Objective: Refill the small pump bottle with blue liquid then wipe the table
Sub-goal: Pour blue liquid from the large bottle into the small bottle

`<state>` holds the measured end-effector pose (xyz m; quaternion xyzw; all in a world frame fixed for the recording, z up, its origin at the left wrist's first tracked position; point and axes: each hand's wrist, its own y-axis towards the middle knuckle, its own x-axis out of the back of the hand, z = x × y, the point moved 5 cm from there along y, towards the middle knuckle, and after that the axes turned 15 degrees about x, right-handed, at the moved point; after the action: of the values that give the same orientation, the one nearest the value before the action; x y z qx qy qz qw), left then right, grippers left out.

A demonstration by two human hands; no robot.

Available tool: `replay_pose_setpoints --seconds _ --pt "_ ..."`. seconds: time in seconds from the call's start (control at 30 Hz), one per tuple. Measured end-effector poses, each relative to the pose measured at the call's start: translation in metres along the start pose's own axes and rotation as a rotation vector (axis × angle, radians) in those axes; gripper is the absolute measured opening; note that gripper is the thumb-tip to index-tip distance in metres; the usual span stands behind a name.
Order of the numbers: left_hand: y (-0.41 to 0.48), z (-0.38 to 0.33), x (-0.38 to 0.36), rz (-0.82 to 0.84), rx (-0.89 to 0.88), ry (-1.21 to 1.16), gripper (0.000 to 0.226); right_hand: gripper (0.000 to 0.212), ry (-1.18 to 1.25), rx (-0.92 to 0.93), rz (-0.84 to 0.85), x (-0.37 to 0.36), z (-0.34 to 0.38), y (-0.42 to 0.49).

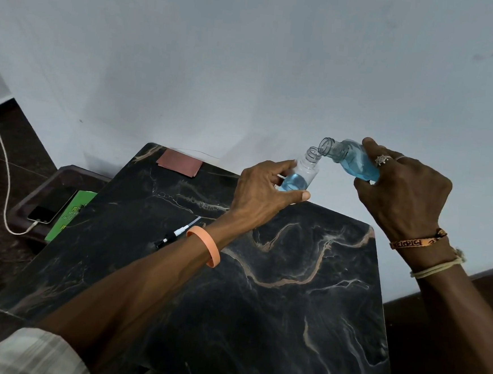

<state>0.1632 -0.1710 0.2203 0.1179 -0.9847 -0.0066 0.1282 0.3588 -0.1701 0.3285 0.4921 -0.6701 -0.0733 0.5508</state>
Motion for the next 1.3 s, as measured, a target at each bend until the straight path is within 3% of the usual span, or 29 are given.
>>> replay_pose_setpoints --seconds 1.3 --pt "0.0048 0.0031 -0.0084 0.027 0.036 -0.010 0.064 0.053 0.008 -0.006 0.006 -0.0053 -0.0049 -0.0001"
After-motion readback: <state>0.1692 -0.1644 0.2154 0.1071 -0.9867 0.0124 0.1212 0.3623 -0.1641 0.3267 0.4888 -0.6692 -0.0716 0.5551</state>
